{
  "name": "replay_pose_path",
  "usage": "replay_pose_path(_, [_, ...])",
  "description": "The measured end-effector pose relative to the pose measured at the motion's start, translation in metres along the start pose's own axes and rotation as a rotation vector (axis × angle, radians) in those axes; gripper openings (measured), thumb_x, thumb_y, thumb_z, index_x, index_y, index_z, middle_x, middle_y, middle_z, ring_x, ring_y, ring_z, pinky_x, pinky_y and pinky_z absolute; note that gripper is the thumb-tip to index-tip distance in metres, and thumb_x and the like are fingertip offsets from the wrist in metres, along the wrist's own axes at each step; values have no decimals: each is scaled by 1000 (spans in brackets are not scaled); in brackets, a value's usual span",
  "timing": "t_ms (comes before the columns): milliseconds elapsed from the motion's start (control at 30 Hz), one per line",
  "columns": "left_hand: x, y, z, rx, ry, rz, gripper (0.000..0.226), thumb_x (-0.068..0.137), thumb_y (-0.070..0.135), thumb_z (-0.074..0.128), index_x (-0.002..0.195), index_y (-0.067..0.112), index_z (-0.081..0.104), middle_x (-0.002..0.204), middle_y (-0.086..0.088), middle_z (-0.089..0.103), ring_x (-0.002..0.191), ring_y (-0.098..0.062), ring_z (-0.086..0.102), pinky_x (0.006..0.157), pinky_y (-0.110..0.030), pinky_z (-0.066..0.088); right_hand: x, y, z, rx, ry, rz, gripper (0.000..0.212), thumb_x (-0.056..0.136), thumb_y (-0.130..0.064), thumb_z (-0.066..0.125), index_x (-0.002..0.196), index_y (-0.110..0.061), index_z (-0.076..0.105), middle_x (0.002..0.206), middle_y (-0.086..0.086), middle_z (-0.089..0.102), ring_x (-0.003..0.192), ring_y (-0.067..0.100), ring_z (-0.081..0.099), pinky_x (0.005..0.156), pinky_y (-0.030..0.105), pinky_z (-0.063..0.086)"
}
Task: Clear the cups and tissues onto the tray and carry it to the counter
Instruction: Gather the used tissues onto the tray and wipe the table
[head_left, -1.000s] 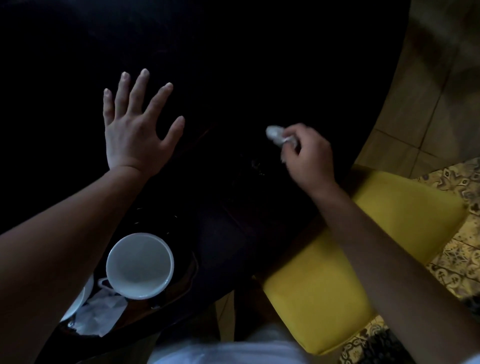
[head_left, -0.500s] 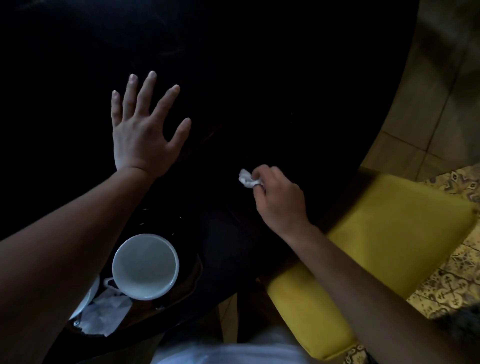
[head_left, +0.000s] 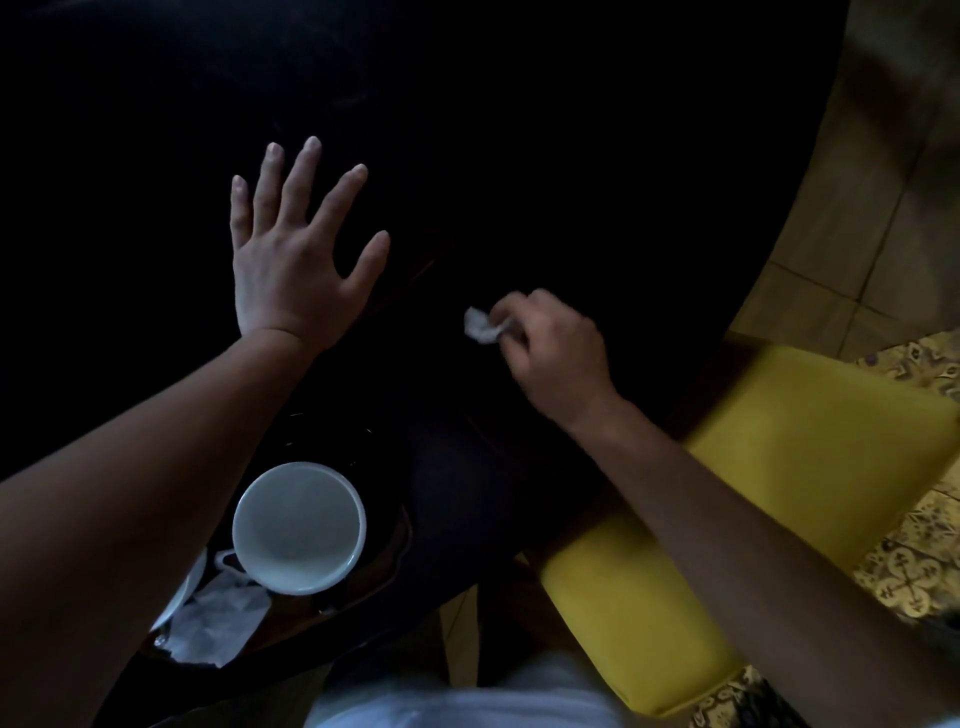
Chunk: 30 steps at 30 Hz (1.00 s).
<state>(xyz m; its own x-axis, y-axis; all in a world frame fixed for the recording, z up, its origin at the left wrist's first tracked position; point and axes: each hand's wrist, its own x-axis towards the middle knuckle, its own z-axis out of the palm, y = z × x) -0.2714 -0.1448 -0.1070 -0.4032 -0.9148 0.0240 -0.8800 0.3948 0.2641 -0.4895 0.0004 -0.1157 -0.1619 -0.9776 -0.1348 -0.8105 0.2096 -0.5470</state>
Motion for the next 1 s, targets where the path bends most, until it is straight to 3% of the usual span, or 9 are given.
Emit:
replay_pose_path(100, [0, 0, -1, -6, -7, -2, 63, 100, 62, 41, 157, 34, 38, 171, -1, 20, 159, -28, 8, 127, -53, 3, -36, -9, 6, 26, -55, -44, 15, 90, -19, 63, 103, -23, 69, 90, -3, 62, 70, 18, 64, 58, 36, 55])
replay_pose_path(167, [0, 1, -1, -5, -4, 0, 63, 100, 62, 40, 157, 34, 38, 171, -1, 20, 159, -29, 8, 127, -53, 3, -42, -4, 3, 102, -45, 18, 15, 89, -17, 65, 102, -22, 70, 89, -6, 64, 73, 14, 63, 65, 34, 55])
replay_pose_path(300, [0, 1, -1, -7, -9, -1, 63, 100, 62, 40, 157, 34, 38, 171, -1, 20, 159, -29, 8, 127, -53, 3, -8, 26, -28, 211, 201, 172, 16, 87, -17, 61, 99, -16, 72, 92, 2, 72, 86, 19, 67, 78, 33, 51])
replay_pose_path(467, [1, 1, -1, -6, -11, 2, 63, 101, 63, 39, 157, 34, 37, 171, -1, 19, 159, -28, 7, 127, -53, 3, 66, 67, -66, 143, 385, 277, 19, 92, -23, 55, 101, -16, 71, 93, 0, 71, 87, 14, 65, 77, 27, 47])
replay_pose_path(600, [0, 1, -1, -4, -4, 0, 62, 101, 62, 41, 157, 34, 37, 171, -1, 19, 159, -28, 8, 127, -53, 3, 83, 87, -65, 90, 225, 273, 22, 98, -23, 53, 111, -14, 68, 107, 7, 70, 99, 20, 64, 72, 20, 41])
replay_pose_path(700, [1, 1, -1, 3, -9, -3, 62, 101, 62, 41, 157, 34, 37, 171, -1, 19, 159, -28, 8, 127, -52, 3, 61, 74, -49, 10, 143, 181, 23, 98, -22, 52, 114, -14, 66, 110, 9, 67, 100, 25, 63, 77, 28, 44])
replay_pose_path(833, [1, 1, 0, -4, 4, 0, 62, 101, 61, 42, 156, 33, 39, 170, -1, 21, 159, -29, 9, 127, -52, 3, 2, 41, -24, 23, 27, 86, 20, 95, -19, 54, 110, -16, 65, 100, 6, 63, 89, 25, 63, 73, 40, 52])
replay_pose_path(1000, [0, 1, 0, -1, 3, 0, 62, 101, 61, 42, 156, 33, 39, 170, -2, 21, 159, -29, 10, 127, -54, 4, -51, 25, -17, 112, -121, 96, 15, 94, -16, 60, 106, -21, 66, 93, -6, 60, 77, 11, 59, 66, 30, 50])
